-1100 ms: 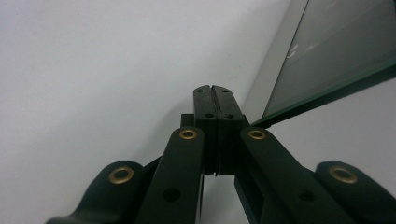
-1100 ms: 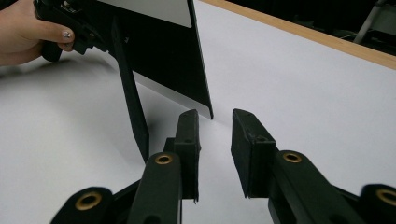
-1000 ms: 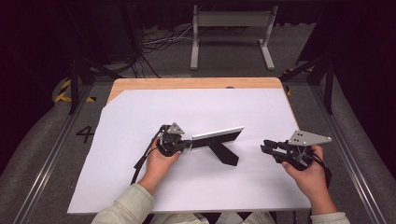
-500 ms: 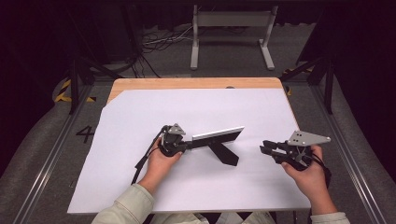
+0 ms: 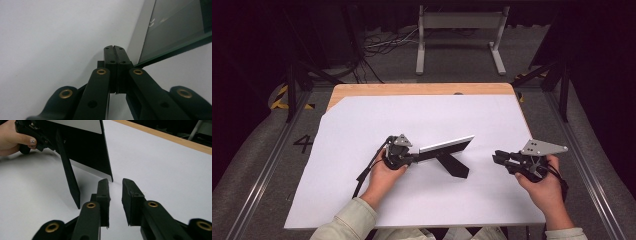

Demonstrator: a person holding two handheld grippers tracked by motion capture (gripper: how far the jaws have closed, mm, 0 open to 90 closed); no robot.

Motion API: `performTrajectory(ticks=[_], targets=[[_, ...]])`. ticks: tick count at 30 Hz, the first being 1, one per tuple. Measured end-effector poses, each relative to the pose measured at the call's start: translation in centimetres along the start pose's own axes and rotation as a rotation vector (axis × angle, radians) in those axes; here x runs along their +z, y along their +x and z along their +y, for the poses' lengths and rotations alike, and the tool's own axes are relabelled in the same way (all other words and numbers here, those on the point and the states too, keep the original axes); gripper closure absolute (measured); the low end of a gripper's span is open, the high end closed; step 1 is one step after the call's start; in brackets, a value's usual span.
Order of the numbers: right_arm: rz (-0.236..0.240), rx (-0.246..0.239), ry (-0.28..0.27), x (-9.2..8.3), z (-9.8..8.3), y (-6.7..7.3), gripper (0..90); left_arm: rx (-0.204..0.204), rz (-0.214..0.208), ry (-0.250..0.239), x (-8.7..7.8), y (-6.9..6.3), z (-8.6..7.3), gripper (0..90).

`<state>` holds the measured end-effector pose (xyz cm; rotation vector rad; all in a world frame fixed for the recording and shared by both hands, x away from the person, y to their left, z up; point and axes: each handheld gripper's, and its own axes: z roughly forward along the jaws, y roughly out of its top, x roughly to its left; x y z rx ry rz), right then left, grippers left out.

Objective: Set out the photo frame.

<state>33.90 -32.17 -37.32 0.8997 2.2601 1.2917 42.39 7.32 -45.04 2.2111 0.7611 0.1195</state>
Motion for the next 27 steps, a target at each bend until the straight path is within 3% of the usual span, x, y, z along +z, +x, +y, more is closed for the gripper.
performTrajectory(ticks=[5,10,27], targets=[[-0.015,-0.012,0.016,-0.3,0.1,0.1,90.0,0.010,-0.013,0.015,-0.1,-0.5,0.0,90.0],[-0.039,-0.015,0.024,-0.5,0.3,0.2,90.0,0.023,-0.031,0.029,-0.1,-1.3,-0.1,90.0],[-0.039,-0.012,0.020,-0.8,0.5,0.2,90.0,0.079,-0.081,0.059,0.3,-4.1,-0.1,90.0]])
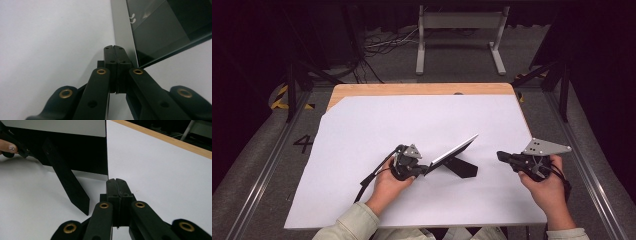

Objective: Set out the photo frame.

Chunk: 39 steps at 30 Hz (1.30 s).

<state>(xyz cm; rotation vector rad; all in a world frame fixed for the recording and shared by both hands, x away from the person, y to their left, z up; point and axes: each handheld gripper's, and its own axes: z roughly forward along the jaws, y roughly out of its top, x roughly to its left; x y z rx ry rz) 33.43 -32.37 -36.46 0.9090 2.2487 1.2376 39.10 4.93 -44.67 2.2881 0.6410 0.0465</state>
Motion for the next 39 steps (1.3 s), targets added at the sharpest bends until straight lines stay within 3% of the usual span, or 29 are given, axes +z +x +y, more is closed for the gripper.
performTrajectory(ticks=[11,39], targets=[[0.007,0.002,-0.005,-0.2,0.1,0.1,90.0,0.026,-0.029,0.029,-0.3,-1.6,-0.4,90.0],[0.021,0.031,-0.019,-0.7,0.4,0.1,90.0,0.089,-0.098,0.039,0.7,-4.5,0.0,90.0]])
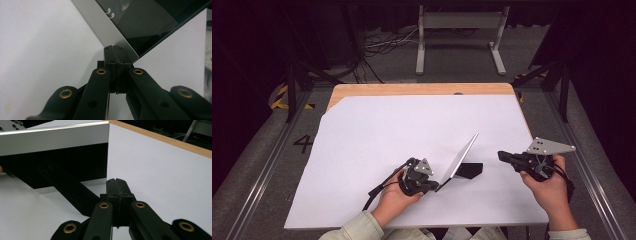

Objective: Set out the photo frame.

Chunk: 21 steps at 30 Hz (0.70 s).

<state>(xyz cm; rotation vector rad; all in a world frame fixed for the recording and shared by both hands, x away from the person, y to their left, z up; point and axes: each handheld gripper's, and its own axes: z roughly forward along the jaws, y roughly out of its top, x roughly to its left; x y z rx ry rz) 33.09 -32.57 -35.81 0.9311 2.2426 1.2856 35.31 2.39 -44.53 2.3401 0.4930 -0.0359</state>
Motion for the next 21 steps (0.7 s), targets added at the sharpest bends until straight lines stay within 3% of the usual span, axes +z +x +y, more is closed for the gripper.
performTrajectory(ticks=[8,21], targets=[[0.000,0.003,-0.005,-0.1,0.1,0.1,90.0,0.052,-0.041,0.016,0.7,-1.2,0.5,90.0],[0.003,0.014,-0.017,-0.6,0.4,0.1,90.0,0.097,-0.080,0.009,1.9,-2.2,1.4,90.0]])
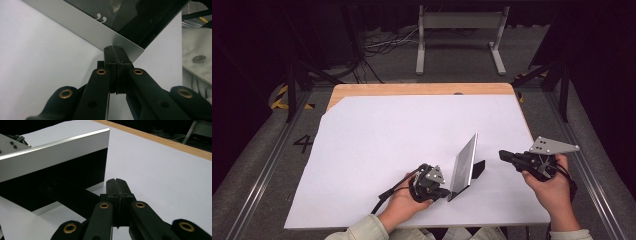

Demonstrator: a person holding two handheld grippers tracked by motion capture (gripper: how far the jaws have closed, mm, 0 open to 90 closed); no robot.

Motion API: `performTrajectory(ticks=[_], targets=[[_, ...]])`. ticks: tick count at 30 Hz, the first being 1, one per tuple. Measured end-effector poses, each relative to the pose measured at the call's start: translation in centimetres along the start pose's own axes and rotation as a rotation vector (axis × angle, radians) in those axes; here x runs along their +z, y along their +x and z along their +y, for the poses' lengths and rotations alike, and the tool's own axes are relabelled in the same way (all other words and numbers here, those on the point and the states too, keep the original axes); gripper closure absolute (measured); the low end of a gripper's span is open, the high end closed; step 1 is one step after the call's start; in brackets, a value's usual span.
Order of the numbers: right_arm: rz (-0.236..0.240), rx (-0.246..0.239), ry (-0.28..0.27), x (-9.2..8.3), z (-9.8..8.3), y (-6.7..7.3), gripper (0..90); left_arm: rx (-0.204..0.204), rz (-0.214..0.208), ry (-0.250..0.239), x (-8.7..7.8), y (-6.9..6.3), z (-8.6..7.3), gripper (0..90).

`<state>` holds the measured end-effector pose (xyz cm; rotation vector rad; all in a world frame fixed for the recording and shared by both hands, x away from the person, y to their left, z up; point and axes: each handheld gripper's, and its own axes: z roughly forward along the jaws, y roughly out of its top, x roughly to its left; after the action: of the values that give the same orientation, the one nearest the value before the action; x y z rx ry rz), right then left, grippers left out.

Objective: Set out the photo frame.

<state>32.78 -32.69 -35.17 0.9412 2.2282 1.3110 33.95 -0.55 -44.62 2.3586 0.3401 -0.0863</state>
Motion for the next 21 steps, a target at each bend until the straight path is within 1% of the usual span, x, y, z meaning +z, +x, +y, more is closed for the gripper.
performTrajectory(ticks=[3,4,5,6,9,13,14,15,17,21], targets=[[-0.001,0.007,-0.001,-0.1,0.0,-0.1,90.0,0.008,-0.008,0.003,0.4,-0.3,0.3,90.0],[-0.001,0.012,-0.001,-0.2,0.0,-0.1,90.0,0.018,-0.009,0.002,0.5,-0.3,0.5,90.0],[-0.001,0.017,-0.003,-0.3,0.0,-0.1,90.0,0.015,-0.014,0.008,0.5,-0.4,0.5,90.0],[-0.001,0.022,-0.005,-0.4,0.0,-0.2,90.0,0.022,-0.014,0.004,0.6,-0.4,0.6,90.0],[-0.006,0.044,-0.014,-0.7,0.1,-0.2,90.0,0.026,-0.015,0.004,0.8,-0.5,0.9,90.0],[-0.013,0.052,-0.022,-1.1,0.1,-0.3,90.0,0.034,-0.020,0.006,1.2,-0.6,1.2,90.0],[-0.015,0.055,-0.026,-1.2,0.2,-0.3,90.0,0.042,-0.019,0.006,1.3,-0.6,1.3,90.0],[-0.018,0.058,-0.027,-1.2,0.2,-0.3,90.0,0.039,-0.022,0.007,1.4,-0.7,1.4,90.0],[-0.019,0.060,-0.030,-1.4,0.2,-0.3,90.0,0.048,-0.026,0.004,1.6,-0.8,1.6,90.0],[-0.023,0.059,-0.031,-1.5,0.1,-0.3,90.0,0.053,-0.033,0.004,2.0,-1.0,1.9,90.0]])
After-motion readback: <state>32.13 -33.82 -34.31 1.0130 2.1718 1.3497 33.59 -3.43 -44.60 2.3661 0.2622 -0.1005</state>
